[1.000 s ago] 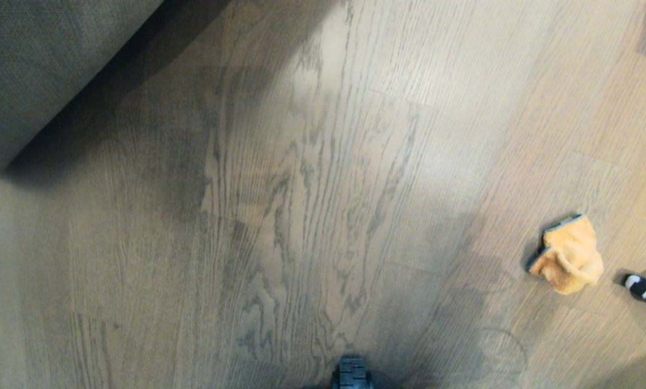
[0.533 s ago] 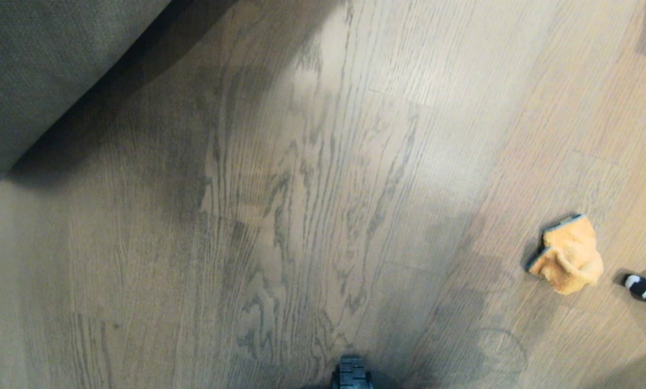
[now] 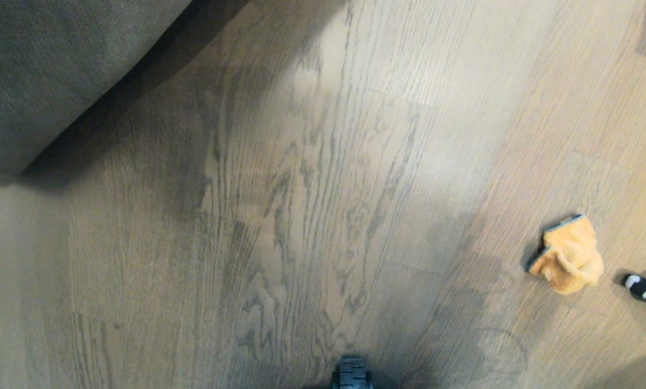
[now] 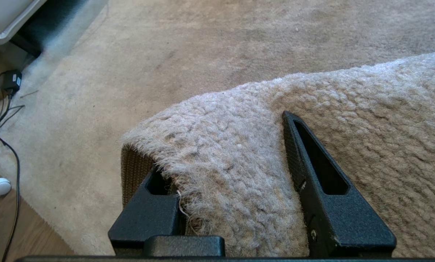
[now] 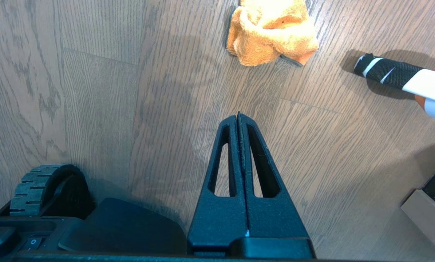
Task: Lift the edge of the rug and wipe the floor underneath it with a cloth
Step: Pick up the rag
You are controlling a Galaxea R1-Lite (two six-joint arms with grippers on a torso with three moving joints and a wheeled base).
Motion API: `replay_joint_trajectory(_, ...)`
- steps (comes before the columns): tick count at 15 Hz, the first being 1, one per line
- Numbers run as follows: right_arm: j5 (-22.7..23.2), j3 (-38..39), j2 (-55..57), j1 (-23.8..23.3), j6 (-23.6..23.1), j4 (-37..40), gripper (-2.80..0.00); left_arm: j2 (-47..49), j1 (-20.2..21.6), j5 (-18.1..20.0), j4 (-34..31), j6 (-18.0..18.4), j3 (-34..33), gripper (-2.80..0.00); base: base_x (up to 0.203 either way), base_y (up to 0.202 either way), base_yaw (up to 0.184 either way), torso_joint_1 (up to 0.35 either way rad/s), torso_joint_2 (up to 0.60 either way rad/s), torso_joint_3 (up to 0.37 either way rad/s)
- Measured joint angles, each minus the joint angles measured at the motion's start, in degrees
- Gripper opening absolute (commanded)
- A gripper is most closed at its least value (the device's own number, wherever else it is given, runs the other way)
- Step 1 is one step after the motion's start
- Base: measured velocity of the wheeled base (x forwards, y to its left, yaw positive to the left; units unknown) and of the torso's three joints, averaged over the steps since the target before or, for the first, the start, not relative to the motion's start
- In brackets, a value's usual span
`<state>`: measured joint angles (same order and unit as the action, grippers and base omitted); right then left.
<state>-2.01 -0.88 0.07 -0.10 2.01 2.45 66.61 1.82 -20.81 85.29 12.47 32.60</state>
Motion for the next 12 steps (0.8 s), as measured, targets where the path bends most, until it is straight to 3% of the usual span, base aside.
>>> replay_joint_trajectory(8, 0.7, -0.6, 1.2, 0.0, -1.9, 1.3, -2.8, 3.0, 0.0, 0.0, 0.2, 0.4, 0.0, -2.8, 0.0, 0.0, 0.0, 0.0, 0.0, 0.0)
replay_joint_trajectory(12, 2.4, -3.5, 8.0, 0.3, -2.7, 1.5, -2.8, 3.9, 0.0, 0.0, 0.1, 0.4, -0.3, -2.8, 0.0, 0.0, 0.0, 0.0, 0.0, 0.0)
